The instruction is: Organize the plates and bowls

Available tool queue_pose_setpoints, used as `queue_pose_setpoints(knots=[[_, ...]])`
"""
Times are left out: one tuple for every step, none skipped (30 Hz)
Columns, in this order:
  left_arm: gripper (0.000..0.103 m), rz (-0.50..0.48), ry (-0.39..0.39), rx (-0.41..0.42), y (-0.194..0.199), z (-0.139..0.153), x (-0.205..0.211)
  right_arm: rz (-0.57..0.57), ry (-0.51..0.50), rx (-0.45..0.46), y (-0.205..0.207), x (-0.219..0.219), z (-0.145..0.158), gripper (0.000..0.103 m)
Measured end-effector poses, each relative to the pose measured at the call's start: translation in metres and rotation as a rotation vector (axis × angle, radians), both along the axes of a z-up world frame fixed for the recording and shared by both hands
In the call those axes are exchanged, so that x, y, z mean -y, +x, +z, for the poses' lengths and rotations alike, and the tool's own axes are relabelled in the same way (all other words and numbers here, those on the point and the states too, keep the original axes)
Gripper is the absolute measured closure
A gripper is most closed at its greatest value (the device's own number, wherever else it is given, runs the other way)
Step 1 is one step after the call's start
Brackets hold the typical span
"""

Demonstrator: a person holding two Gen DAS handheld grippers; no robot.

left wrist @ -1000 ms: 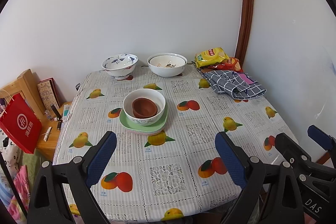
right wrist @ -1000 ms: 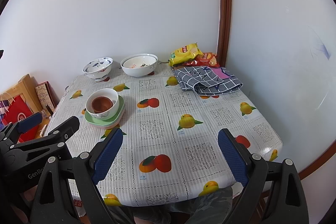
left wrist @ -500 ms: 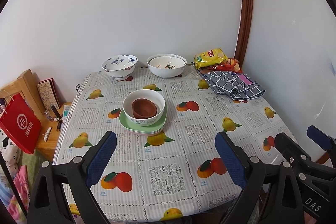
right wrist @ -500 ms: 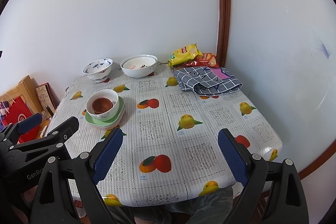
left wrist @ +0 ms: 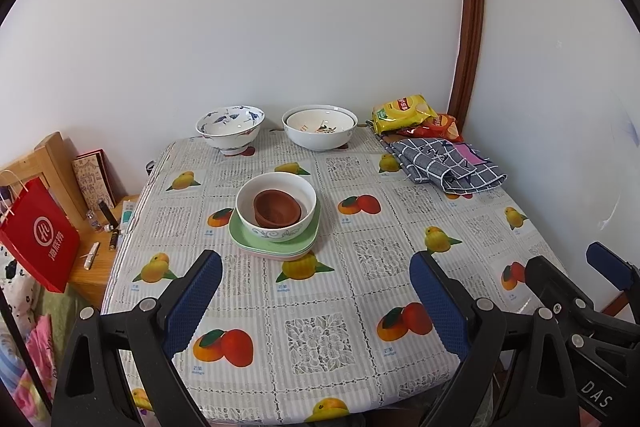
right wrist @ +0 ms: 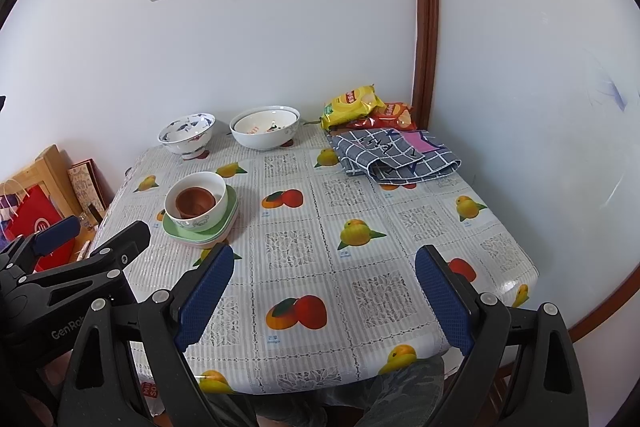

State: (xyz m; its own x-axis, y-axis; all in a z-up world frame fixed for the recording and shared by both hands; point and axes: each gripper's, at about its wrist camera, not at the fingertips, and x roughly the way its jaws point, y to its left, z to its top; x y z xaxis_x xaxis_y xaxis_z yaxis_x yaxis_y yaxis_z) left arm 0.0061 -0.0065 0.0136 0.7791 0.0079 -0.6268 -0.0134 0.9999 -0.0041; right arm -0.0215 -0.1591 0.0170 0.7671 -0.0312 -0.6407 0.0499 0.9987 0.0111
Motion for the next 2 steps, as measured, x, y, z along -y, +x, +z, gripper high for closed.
queue_pose_setpoints(knots=[[0.008,0.002,0.002,0.002,0.0009,-0.0005,0.0002,0.001,0.002,0.002,0.0,-0.0002,-0.0003,0.012],[0.008,0.002,0.004,0.004,0.0019,-0.0013,0.0003,0.002,0.004,0.004,0.0002,-0.0002,-0.001,0.012]])
